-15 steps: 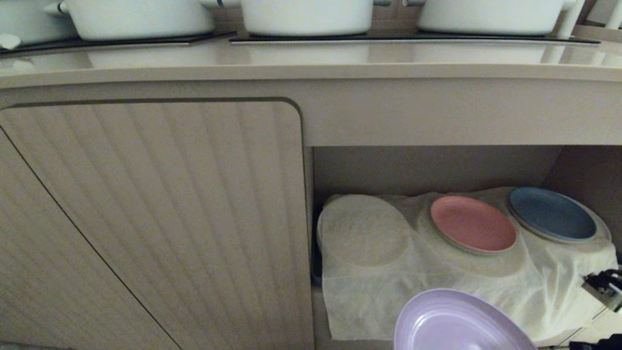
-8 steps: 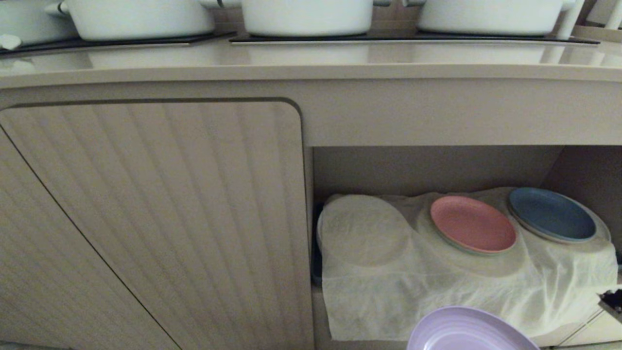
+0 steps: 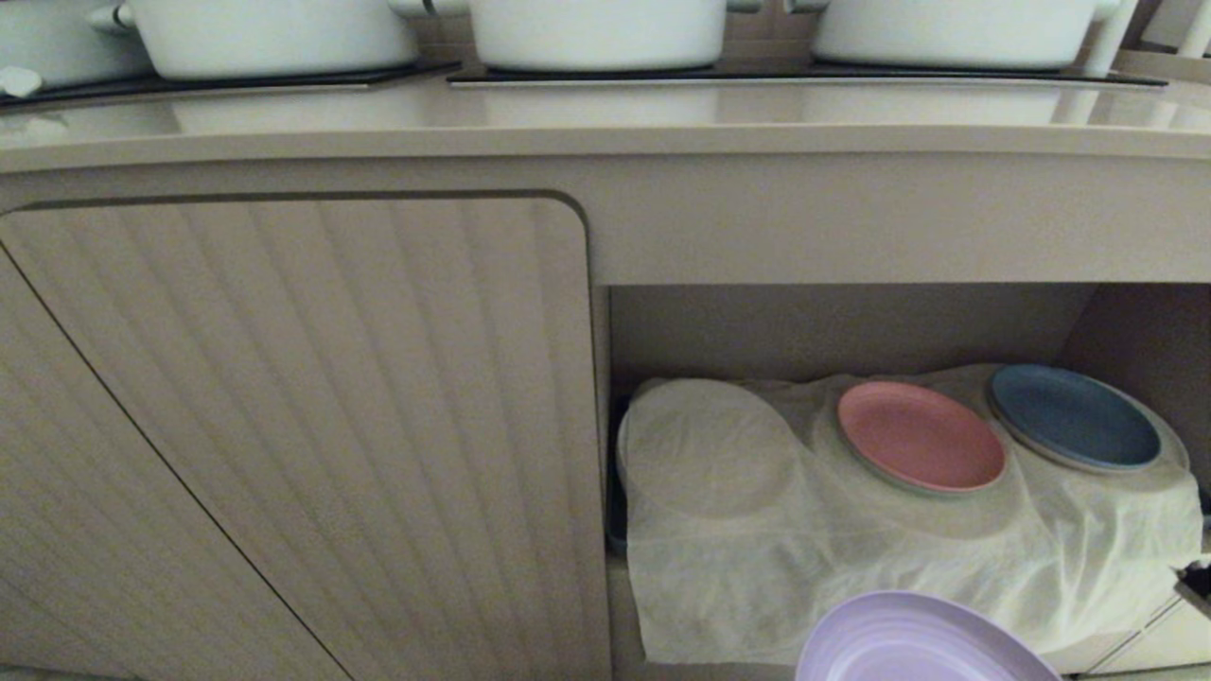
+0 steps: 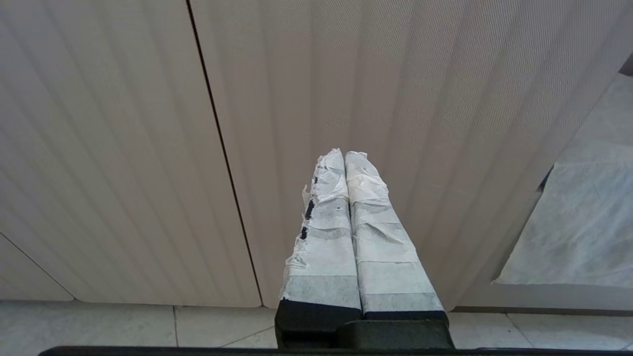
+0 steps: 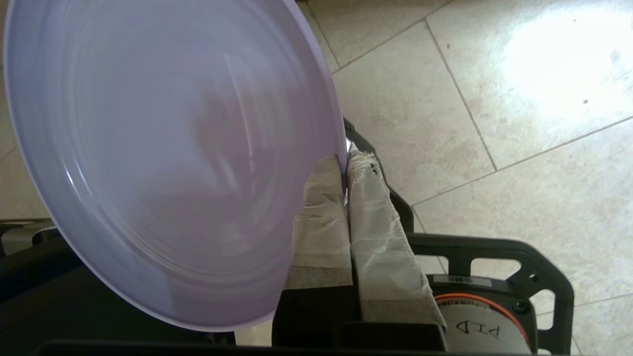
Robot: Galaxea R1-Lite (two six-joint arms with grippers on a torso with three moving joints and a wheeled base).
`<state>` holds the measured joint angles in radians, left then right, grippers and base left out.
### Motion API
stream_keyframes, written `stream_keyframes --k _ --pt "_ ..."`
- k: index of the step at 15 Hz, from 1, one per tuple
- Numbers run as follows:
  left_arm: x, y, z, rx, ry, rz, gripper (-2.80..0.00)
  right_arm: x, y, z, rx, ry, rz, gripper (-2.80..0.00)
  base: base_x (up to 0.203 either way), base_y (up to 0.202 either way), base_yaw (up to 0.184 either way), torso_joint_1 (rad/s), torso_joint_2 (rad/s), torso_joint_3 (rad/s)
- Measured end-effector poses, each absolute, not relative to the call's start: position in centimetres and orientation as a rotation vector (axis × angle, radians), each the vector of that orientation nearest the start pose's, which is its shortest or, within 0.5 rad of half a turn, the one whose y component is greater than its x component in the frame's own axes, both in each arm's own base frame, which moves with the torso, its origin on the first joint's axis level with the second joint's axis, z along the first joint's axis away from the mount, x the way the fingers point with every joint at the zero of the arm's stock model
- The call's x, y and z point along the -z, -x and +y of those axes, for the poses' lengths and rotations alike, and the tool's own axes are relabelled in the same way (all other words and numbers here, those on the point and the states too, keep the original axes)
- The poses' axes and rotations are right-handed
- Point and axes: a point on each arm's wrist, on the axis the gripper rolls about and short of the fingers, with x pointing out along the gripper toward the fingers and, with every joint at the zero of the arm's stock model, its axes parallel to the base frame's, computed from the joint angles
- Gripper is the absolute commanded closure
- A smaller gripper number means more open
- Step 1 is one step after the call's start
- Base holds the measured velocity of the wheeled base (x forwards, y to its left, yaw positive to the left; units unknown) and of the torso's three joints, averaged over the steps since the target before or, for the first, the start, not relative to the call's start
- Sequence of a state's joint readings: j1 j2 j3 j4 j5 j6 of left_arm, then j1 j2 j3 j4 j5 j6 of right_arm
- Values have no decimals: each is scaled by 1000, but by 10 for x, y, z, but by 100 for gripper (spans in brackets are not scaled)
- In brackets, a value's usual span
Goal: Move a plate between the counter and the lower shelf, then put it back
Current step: Put the plate
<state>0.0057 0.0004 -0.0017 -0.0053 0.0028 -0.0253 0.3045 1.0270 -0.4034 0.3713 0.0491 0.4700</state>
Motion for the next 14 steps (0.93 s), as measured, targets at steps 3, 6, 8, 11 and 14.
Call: stream_keyframes --k 3,6,8,11,14 --pt "-77 23 0 -8 25 -7 0 -132 -84 28 -90 -296 1038 0 0 0 0 0 0 0" --pt "-77 23 0 -8 26 -7 0 -136 -87 31 -109 -292 1026 0 0 0 0 0 0 0" --pt "-77 23 0 -8 26 -7 0 -140 -89 33 -127 -287 1014 0 0 0 0 0 0 0" --pt "-77 23 0 -8 26 -7 0 -144 -94 36 -139 -285 999 0 0 0 0 0 0 0" --pt "-77 23 0 -8 26 -7 0 -143 -95 37 -125 -266 999 0 0 0 0 0 0 0"
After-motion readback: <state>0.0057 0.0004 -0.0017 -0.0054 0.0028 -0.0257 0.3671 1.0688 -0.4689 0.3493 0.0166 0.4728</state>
